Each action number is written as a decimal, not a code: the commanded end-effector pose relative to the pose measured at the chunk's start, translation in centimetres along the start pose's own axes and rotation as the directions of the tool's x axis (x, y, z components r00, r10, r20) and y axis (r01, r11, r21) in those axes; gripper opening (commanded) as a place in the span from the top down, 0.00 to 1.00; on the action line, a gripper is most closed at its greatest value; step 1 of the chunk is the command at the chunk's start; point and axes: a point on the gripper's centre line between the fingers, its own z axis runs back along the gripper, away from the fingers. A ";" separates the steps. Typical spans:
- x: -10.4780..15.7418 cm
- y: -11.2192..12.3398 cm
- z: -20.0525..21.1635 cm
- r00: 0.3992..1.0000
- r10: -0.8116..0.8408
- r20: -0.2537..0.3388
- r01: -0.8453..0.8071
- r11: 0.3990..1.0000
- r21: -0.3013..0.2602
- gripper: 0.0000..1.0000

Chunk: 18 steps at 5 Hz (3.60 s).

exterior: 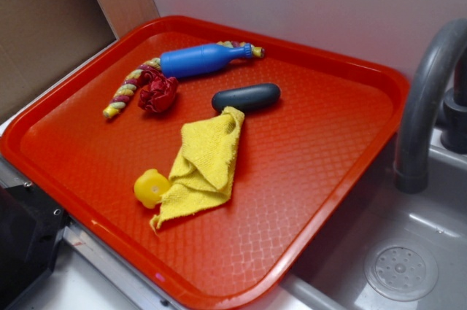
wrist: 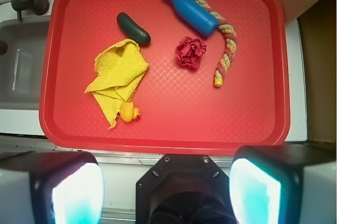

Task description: Grab the yellow duck.

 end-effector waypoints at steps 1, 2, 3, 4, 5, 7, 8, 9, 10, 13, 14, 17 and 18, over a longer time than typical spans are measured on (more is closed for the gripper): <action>0.0 0.0 0.0 1.000 0.000 0.000 0.000 1.000 0.000 0.00; 1.3 -1.6 -1.9 1.000 -0.021 -0.022 0.020 0.998 -0.064 0.00; 1.9 -3.1 -3.1 1.000 -0.010 0.006 0.011 0.995 -0.094 0.00; 2.2 -5.0 -6.0 1.000 -0.002 0.008 0.002 0.996 -0.084 0.00; 1.5 -5.9 -9.2 0.999 -0.020 -0.038 0.018 0.999 -0.042 0.00; 0.7 -6.5 -14.2 0.995 -0.033 -0.096 0.036 0.999 0.036 0.00; 0.6 -6.3 -16.7 0.991 -0.027 -0.131 0.032 0.999 0.036 0.00; 0.8 -5.9 -18.5 0.987 -0.014 -0.159 0.021 0.999 0.038 0.00; 0.9 -5.6 -20.1 0.982 -0.018 -0.187 0.027 0.998 0.050 0.00; 0.4 -7.4 -23.9 0.952 -0.242 -0.186 0.205 0.958 -0.199 0.00; 0.3 -7.6 -23.9 0.948 -0.262 -0.183 0.226 0.954 -0.197 1.00; 1.2 -7.0 -21.7 0.950 -0.247 -0.191 0.216 0.962 -0.167 1.00; 2.5 -7.1 -16.8 0.965 -0.230 -0.124 0.217 0.970 -0.111 1.00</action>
